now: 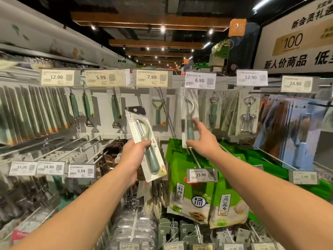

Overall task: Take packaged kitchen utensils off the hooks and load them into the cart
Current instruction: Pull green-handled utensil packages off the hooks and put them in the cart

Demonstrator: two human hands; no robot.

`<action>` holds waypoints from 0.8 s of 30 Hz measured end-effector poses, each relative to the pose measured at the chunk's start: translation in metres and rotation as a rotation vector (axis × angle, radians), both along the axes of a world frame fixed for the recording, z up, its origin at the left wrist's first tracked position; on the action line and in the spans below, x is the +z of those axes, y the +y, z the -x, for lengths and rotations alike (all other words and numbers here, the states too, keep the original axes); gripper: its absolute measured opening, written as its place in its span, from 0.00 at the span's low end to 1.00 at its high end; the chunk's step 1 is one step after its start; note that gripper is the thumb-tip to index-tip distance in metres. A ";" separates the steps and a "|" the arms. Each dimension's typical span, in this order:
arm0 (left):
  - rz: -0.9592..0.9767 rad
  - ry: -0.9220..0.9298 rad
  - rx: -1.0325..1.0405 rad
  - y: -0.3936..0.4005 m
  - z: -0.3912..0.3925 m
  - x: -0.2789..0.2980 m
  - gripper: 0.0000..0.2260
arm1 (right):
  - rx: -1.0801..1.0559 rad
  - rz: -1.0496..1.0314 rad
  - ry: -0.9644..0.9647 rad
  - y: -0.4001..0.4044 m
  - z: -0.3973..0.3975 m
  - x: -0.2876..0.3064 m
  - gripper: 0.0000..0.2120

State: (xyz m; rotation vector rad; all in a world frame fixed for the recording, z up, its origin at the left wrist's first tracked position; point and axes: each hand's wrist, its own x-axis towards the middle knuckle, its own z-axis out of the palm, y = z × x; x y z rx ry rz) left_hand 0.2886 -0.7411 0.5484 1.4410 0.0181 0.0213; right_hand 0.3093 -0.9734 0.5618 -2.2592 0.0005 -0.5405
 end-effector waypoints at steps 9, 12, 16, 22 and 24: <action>0.022 -0.075 0.025 -0.003 -0.033 0.002 0.10 | 0.031 -0.030 0.100 -0.023 -0.062 0.000 0.45; 0.062 -0.078 0.021 -0.010 -0.038 0.002 0.09 | 0.062 -0.063 0.090 -0.027 -0.072 -0.002 0.45; 0.073 -0.073 0.018 -0.019 -0.042 0.004 0.09 | 0.021 -0.016 0.087 -0.027 -0.074 -0.007 0.37; 0.054 -0.113 0.023 -0.034 -0.034 0.011 0.07 | 0.112 0.146 -0.226 0.006 -0.023 -0.018 0.28; 0.049 -0.115 0.017 -0.039 -0.029 0.013 0.07 | 0.266 0.232 -0.213 0.019 -0.003 -0.022 0.33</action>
